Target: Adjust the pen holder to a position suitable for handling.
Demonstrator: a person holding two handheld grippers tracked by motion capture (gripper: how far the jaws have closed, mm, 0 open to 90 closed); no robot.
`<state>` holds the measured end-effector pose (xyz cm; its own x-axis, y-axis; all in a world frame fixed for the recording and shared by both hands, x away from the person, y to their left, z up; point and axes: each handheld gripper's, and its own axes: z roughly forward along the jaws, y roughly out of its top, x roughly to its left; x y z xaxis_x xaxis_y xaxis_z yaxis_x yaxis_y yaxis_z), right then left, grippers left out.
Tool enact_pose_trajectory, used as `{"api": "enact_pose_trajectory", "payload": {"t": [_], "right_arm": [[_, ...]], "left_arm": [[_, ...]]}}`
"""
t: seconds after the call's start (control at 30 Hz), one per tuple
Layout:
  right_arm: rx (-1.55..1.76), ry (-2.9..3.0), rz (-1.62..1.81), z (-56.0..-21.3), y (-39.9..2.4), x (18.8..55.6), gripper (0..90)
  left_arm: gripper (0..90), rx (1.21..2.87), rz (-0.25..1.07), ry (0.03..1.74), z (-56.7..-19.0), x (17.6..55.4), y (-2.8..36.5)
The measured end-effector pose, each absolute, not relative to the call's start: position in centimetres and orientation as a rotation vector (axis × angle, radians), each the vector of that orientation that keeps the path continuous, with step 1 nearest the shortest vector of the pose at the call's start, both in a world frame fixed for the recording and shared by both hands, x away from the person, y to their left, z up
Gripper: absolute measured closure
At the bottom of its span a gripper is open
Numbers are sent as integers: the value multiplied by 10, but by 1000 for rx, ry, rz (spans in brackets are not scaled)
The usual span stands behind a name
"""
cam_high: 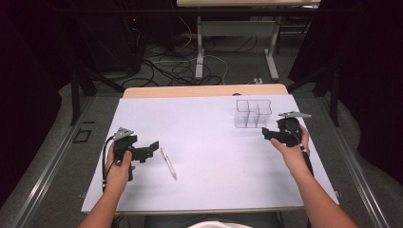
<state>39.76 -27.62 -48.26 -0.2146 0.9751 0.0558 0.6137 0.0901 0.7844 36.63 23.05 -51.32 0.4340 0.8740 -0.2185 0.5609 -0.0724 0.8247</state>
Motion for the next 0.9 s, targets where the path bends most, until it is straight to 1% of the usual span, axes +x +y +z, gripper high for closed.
{"api": "enact_pose_trajectory", "payload": {"t": [0.33,0.43,0.5,0.53,0.7,0.77,0.9], "right_arm": [[1598,1919,994,-459,-276,418,345],[1600,1940,1000,-446,-275,429,418],[1598,1950,990,-443,-274,431,430],[1589,1959,964,-438,-272,436,460],[1549,1988,907,-428,-268,447,501],[1551,1993,900,-426,-267,449,505],[1553,2009,877,-423,-264,461,547]], "left_arm": [[3,1756,414,1246,-513,366,231],[3,1754,412,1248,-513,366,231],[3,1755,411,1248,-513,366,231],[3,1756,411,1247,-513,366,231],[3,1758,407,1246,-514,367,230],[3,1759,408,1245,-514,367,231],[3,1763,409,1247,-513,367,231]]}}
